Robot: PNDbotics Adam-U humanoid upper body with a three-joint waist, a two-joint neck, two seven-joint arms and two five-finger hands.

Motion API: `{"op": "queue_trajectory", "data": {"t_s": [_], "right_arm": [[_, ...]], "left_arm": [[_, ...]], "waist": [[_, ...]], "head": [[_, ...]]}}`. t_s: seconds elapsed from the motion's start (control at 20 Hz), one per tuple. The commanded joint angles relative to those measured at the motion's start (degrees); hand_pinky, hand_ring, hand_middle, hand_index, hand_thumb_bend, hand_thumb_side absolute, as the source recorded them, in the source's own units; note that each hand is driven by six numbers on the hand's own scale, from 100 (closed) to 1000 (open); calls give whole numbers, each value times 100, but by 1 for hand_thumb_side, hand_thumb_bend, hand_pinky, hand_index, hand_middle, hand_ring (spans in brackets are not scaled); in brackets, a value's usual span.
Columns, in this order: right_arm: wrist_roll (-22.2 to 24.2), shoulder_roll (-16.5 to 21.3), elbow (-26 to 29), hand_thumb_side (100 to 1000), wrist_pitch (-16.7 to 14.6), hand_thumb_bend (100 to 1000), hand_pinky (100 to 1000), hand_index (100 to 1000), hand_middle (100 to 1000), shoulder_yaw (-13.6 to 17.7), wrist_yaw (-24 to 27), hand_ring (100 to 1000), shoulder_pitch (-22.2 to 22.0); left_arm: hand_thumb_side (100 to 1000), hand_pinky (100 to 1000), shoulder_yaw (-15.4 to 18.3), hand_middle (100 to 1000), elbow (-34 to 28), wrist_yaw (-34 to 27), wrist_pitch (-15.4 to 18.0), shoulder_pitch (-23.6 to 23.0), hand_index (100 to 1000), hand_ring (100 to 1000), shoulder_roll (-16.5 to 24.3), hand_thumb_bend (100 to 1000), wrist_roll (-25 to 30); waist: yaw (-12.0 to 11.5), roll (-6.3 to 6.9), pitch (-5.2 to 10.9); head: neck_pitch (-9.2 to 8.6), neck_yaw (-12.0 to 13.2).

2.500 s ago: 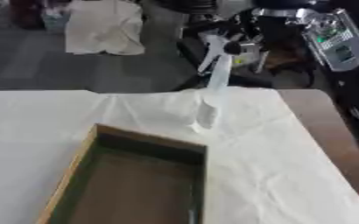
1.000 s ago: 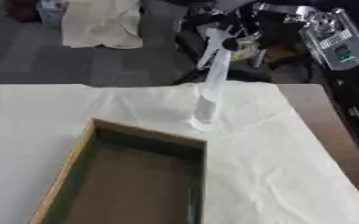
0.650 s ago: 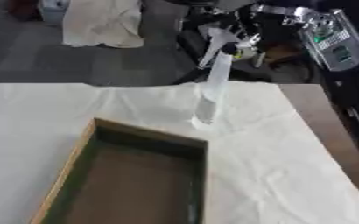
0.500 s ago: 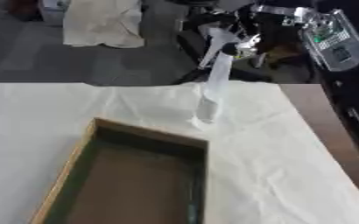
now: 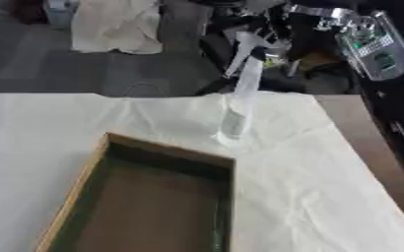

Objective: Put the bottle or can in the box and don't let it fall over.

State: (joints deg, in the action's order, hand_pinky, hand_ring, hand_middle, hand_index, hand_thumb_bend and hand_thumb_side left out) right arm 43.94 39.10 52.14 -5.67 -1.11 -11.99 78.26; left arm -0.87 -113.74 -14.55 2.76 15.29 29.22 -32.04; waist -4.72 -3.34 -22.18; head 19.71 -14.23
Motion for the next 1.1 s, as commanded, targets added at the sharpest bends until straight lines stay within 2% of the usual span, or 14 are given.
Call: {"op": "queue_trajectory", "data": {"t_s": [0.05, 0.3, 0.55, 0.8, 1.05, 1.1], "right_arm": [[-36, 113, 55, 178, 37, 255, 747, 722, 769, 54, 70, 770, 131], [-26, 111, 67, 161, 76, 240, 730, 705, 748, 39, 107, 748, 127], [-14, 101, 61, 100, 86, 223, 724, 693, 734, 33, 100, 728, 129], [5, 91, 49, 100, 71, 221, 730, 691, 731, 31, 96, 723, 120], [-13, 80, 43, 100, 81, 220, 740, 677, 713, 33, 92, 671, 128], [-29, 77, 42, 100, 90, 215, 745, 670, 704, 36, 89, 624, 130]], "left_arm": [[875, 688, 10, 854, -85, 28, -27, 47, 781, 824, 54, 257, 12], [876, 688, 7, 854, -85, 36, -43, 54, 781, 825, 53, 255, 26], [876, 688, 7, 854, -85, 41, -47, 55, 781, 825, 49, 251, 34], [875, 688, 5, 854, -85, 46, -45, 60, 780, 824, 42, 244, 47], [875, 688, 8, 854, -85, 49, -47, 53, 780, 824, 42, 241, 49], [875, 688, 9, 854, -85, 48, -47, 53, 780, 824, 41, 240, 48]], "waist": [[4, 16, 104], [0, 15, 97], [-11, 19, 91], [-17, 13, 83], [-26, 10, 79], [-27, 9, 79]], "head": [[-68, 0], [-73, 2], [-86, -6], [-101, -20], [-91, -21], [-89, -22]]}}
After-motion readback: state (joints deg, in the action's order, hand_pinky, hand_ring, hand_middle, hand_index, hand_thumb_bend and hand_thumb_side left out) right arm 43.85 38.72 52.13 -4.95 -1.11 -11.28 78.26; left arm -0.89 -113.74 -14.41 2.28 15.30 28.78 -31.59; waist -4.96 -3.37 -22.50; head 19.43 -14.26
